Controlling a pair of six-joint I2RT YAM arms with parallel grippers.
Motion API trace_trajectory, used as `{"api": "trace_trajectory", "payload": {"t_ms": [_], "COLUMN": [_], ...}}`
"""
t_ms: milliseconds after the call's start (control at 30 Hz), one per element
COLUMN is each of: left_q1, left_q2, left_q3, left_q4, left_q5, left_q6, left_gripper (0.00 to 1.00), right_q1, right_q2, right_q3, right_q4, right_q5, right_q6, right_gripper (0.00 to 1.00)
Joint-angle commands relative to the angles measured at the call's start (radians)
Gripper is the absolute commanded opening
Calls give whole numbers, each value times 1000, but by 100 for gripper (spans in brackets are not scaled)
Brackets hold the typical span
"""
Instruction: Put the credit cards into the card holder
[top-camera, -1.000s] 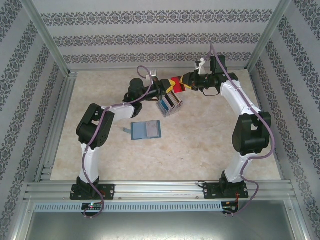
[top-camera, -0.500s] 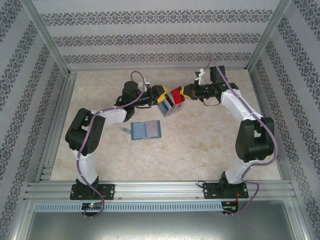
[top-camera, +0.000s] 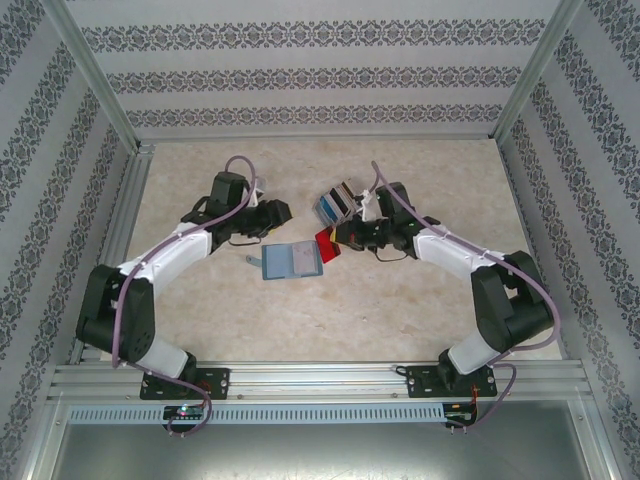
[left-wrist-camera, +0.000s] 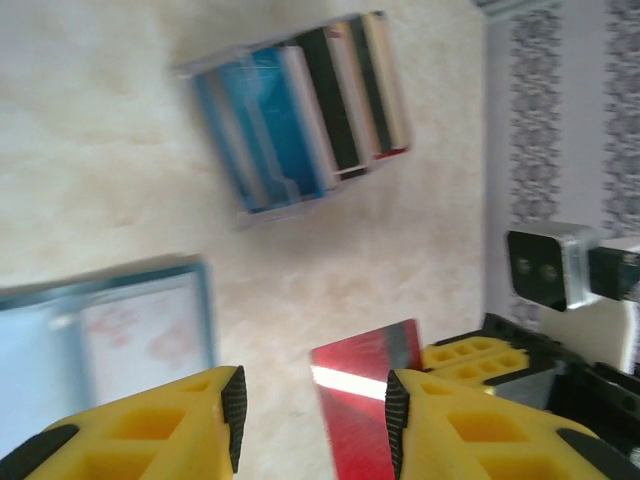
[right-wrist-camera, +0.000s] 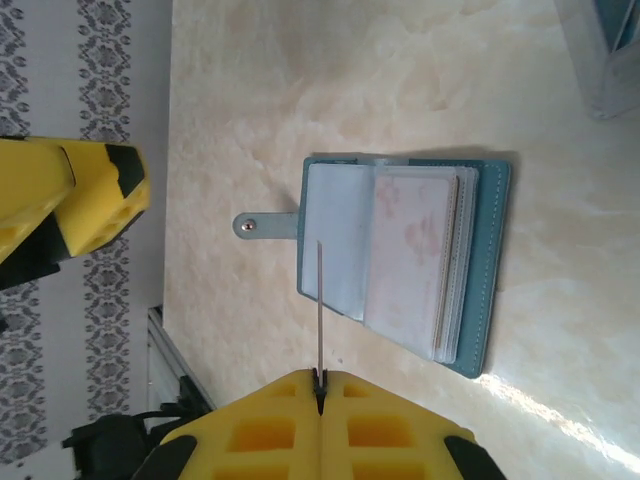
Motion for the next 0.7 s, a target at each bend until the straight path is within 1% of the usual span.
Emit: {"api": "trace_trajectory", "payload": {"t_ms": [0,133,333,467,567,667], "left_q1": [24,29,37,42,46,48], "left_q2": [-55,-62,-15,21,31,57], "left_q3": [-53,-109,-153,-152,-162,-173], "left_q4": [-221,-237,-211,-205,-194,-166], "left_q5": [-108,-130,-138,-149,-166,-145], "left_q6": [127,140,143,149,151,145], "left_gripper": [44,44,44,43,42,41], "right_q1": [53,121,172,190,191,190], "right_q2": [20,79,210,272,289,304], "right_q3": [-32,-42,-29,1,1,1], "right_q4": [174,263,407,432,441,444], "right_q5": [97,158,164,166,178,179], "right_q6": [75,112,182,189,192,195], "right_gripper": [3,3,3,3,3,3]}}
